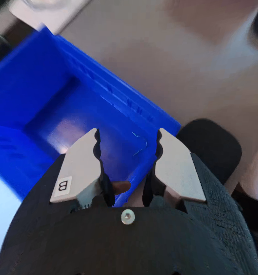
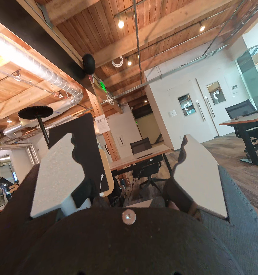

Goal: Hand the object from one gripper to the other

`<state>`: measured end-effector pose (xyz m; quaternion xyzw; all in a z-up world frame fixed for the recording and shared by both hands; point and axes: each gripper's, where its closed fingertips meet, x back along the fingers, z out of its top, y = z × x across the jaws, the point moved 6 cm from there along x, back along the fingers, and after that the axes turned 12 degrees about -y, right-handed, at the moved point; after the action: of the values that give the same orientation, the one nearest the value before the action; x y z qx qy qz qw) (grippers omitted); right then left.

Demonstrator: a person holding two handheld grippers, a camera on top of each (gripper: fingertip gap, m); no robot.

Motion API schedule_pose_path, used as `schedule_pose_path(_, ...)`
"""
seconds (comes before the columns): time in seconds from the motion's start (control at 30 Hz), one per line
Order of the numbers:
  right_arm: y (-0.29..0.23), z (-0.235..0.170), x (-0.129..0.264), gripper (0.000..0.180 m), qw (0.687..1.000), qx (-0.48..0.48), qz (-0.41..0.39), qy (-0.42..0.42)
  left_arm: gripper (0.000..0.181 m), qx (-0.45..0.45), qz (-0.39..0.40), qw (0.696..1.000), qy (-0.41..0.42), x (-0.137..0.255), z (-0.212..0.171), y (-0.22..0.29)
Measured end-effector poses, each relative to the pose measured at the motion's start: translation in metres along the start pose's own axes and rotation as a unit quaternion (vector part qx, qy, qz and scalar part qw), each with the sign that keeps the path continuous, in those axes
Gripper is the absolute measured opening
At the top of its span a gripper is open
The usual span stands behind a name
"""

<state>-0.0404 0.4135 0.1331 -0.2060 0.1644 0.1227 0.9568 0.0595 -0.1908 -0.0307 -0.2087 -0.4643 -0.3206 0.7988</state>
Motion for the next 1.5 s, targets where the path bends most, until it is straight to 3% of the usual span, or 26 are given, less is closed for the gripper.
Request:
schedule_pose_path(0.13, -0.001, 0.006, 0.005, 0.128, 1.000, -0.008, -0.001, 0.025, 0.072, -0.006, -0.039, 0.990, -0.132, -0.047, -0.006, -0.004)
schedule_pose_path(0.23, -0.004, 0.009, 0.007, 0.123, 0.999, -0.017, 0.001, 0.044, 0.069, 0.007, -0.091, 0.980, -0.176, -0.070, -0.007, -0.001)
schedule_pose_path(0.4, -0.008, 0.011, 0.007, 0.121, 0.998, -0.014, 0.004, 0.053, 0.060, 0.031, -0.071, 0.972, -0.222, -0.094, -0.017, 0.001)
schedule_pose_path(0.53, -0.010, 0.012, 0.008, 0.120, 0.998, -0.016, 0.004, 0.059, 0.047, 0.025, -0.034, 0.970, -0.241, -0.098, -0.025, 0.003)
schedule_pose_path(0.73, -0.014, 0.014, 0.009, 0.119, 0.998, -0.014, 0.008, 0.065, 0.002, 0.012, -0.001, 0.966, -0.257, -0.099, -0.026, -0.003)
schedule_pose_path(0.8, -0.014, 0.015, 0.010, 0.118, 0.998, -0.014, 0.010, 0.068, 0.002, 0.019, -0.028, 0.970, -0.242, -0.097, -0.026, -0.002)
schedule_pose_path(0.9, -0.013, 0.017, 0.013, 0.116, 0.997, -0.021, 0.012, 0.077, 0.021, 0.044, -0.048, 0.976, -0.207, -0.091, -0.022, -0.002)
schedule_pose_path(1.03, -0.012, 0.020, 0.015, 0.113, 0.995, -0.028, 0.016, 0.090, 0.035, 0.041, -0.065, 0.970, -0.231, -0.092, -0.024, 0.012)
schedule_pose_path(1.17, -0.013, 0.021, 0.016, 0.113, 0.995, -0.027, 0.016, 0.093, 0.022, 0.035, -0.006, 0.959, -0.280, -0.098, -0.024, 0.011)
schedule_pose_path(1.33, -0.011, 0.024, 0.019, 0.112, 0.994, -0.026, 0.012, 0.101, 0.003, 0.026, -0.002, 0.957, -0.288, -0.100, -0.022, 0.014)
schedule_pose_path(1.5, -0.008, 0.027, 0.023, 0.110, 0.993, -0.034, 0.011, 0.113, 0.000, 0.036, -0.001, 0.961, -0.273, -0.098, -0.025, 0.009)
